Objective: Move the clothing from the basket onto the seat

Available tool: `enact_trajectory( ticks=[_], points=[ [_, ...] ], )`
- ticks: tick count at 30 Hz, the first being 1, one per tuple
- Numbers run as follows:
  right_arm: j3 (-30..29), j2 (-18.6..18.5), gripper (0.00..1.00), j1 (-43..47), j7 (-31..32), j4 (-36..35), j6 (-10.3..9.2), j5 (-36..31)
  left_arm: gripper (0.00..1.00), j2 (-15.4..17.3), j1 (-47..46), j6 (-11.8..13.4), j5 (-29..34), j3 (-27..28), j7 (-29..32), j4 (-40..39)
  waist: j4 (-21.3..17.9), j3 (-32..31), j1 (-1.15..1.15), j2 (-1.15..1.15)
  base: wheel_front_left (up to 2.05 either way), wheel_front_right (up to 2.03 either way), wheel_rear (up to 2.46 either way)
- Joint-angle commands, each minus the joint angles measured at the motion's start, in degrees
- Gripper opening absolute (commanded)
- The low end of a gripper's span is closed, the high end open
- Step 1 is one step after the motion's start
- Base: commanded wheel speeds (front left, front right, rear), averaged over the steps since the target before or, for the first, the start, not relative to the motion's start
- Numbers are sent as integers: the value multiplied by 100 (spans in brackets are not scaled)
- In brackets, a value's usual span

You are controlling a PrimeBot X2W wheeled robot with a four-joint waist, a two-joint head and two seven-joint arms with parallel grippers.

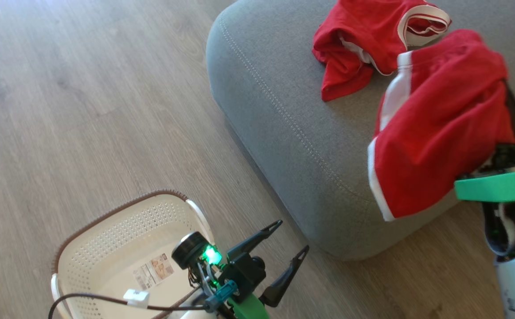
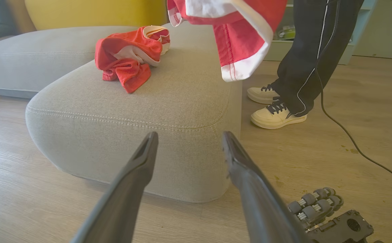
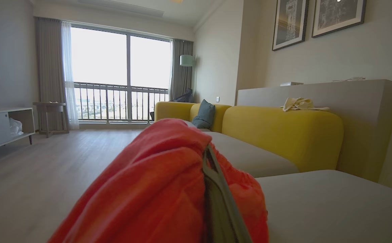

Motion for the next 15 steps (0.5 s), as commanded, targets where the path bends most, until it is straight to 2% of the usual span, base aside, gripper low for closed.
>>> enact_trajectory(
  ticks=[1, 15],
  points=[
    [-45, -39, 0, 27, 4, -230, 40, -67, 100, -29, -255, -7, 35, 118, -28, -140, -46, 36, 0, 0, 0, 0, 0],
    [-801, 65, 0, 394, 4, -579, 40, -122, 100, -106, -583, -8, -137, -188, -28, 52, -130, 168, 0, 0, 0, 0, 0]
  ],
)
